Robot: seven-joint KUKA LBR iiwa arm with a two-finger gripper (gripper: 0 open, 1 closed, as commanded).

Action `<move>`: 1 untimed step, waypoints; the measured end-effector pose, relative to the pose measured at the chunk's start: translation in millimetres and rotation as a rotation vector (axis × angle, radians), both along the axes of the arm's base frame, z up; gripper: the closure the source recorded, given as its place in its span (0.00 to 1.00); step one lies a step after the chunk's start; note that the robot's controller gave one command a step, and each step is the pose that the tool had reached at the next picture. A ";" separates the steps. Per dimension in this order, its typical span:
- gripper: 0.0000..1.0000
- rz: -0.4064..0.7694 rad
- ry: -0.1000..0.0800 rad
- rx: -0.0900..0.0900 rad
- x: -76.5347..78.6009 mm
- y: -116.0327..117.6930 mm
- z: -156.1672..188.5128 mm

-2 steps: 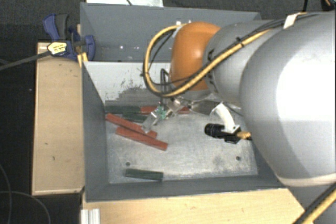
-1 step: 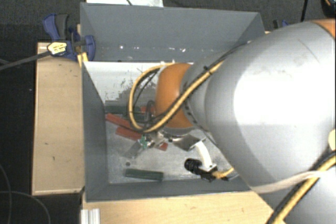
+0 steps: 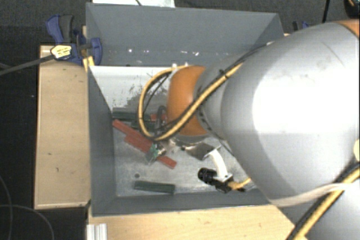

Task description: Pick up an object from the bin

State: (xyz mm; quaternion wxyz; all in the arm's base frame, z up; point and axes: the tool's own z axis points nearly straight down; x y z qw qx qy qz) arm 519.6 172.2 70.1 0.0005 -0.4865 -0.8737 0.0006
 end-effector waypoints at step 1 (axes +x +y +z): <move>1.00 0.002 -0.009 0.004 23.3 31.6 145.6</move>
Offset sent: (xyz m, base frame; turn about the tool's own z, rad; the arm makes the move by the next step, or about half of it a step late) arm 0.0215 0.0300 0.1407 0.0030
